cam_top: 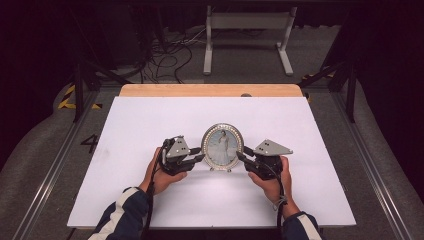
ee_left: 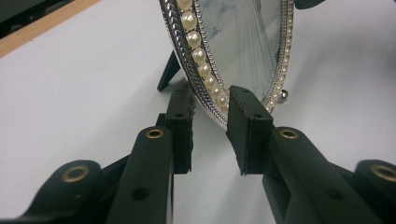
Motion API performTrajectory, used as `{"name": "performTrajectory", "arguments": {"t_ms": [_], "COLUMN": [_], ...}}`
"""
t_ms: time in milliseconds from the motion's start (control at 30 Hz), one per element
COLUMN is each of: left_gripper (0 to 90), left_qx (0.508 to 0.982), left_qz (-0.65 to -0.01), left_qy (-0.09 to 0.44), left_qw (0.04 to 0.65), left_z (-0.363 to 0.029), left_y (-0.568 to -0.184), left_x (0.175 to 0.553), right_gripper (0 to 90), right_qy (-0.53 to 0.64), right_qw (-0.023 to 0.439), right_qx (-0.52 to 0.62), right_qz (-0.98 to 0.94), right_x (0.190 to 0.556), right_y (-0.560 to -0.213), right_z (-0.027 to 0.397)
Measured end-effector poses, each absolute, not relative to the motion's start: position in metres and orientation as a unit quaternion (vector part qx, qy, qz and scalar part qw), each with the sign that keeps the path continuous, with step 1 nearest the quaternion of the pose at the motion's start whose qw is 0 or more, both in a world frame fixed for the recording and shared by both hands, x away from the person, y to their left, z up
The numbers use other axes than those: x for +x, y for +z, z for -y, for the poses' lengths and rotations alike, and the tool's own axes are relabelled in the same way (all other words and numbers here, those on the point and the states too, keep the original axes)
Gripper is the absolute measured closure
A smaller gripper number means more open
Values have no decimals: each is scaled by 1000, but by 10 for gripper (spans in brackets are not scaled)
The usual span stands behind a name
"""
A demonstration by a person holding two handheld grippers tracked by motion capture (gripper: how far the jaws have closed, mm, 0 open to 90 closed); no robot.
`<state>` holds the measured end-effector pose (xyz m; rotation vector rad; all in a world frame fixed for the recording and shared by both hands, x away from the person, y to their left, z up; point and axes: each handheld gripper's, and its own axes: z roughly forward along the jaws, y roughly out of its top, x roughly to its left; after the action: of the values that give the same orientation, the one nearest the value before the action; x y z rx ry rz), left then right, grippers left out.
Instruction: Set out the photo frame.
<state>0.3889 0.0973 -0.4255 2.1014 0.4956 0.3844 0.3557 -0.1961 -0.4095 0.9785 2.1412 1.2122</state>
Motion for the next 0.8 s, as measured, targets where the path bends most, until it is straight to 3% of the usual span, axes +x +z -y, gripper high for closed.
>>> {"name": "performTrajectory", "arguments": {"t_ms": [367, 800], "left_gripper": [611, 491], "left_qx": [853, 853], "left_qz": [-201, -203], "left_qy": [165, 173], "left_qw": [453, 449], "left_z": [-101, -104], "left_y": [-424, -423], "left_x": [385, 383], "right_gripper": [632, 456], "right_qy": [427, 419], "right_qw": [245, 246], "right_qx": [340, 342], "right_qz": [-801, -804], "right_x": [356, 359], "right_y": [-409, -411], "right_z": [195, 197]}}
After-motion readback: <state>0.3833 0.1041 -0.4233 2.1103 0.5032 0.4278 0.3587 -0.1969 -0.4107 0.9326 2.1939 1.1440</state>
